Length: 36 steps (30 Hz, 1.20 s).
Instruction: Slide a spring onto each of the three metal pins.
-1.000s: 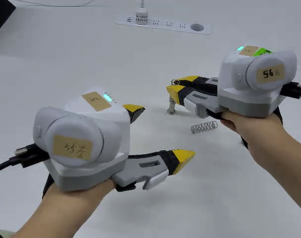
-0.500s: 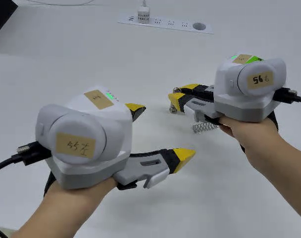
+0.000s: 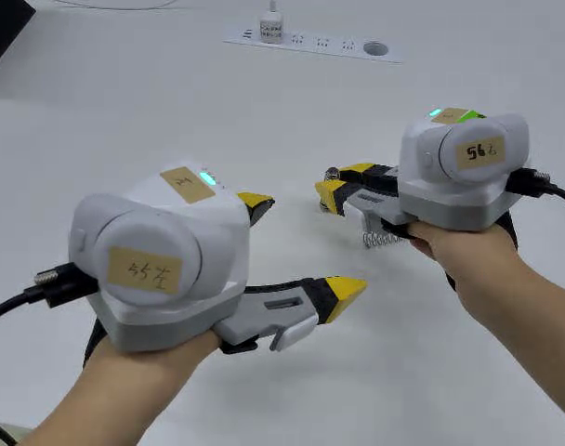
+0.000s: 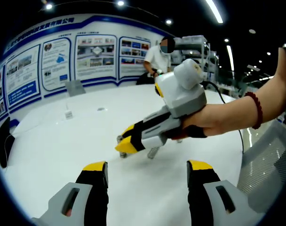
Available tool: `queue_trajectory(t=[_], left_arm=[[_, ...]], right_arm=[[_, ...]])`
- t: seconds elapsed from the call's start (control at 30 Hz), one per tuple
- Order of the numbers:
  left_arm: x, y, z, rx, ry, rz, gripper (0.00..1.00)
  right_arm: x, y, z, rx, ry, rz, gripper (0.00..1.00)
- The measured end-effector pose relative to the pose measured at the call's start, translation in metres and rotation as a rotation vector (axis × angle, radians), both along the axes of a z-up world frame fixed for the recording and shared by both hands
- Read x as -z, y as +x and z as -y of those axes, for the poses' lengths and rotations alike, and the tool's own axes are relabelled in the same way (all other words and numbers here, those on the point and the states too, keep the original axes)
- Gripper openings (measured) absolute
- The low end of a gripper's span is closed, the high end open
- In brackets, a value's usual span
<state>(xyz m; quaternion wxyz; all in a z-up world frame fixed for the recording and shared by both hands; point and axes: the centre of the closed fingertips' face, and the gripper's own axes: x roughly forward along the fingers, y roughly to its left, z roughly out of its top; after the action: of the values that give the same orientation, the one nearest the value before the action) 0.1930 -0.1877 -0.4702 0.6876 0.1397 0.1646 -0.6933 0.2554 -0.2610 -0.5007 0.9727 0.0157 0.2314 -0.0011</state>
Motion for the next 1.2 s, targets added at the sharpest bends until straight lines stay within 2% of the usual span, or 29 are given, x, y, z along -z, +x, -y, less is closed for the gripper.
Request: queue_trajectory(t=[0.1, 0.27, 0.47, 0.93, 1.2], left_arm=[[-0.001, 0.001, 0.0, 0.002, -0.005, 0.013, 0.69], [0.0, 0.0, 0.0, 0.004, 0.0, 0.036, 0.7], [-0.002, -0.001, 0.001, 0.015, -0.003, 0.042, 0.69], [-0.005, -0.007, 0.011, 0.1, 0.019, 0.126, 0.64], [-0.001, -0.006, 0.024, 0.126, 0.032, 0.13, 0.58]], right_arm=[[-0.007, -0.002, 0.002, 0.008, -0.001, 0.013, 0.2], [-0.019, -0.008, 0.002, 0.023, 0.037, 0.035, 0.24], [-0.029, -0.021, 0.005, 0.032, 0.044, 0.046, 0.29], [-0.044, -0.053, 0.019, 0.087, 0.054, 0.067, 0.39], [-0.05, -0.075, 0.027, 0.117, 0.055, 0.078, 0.42]])
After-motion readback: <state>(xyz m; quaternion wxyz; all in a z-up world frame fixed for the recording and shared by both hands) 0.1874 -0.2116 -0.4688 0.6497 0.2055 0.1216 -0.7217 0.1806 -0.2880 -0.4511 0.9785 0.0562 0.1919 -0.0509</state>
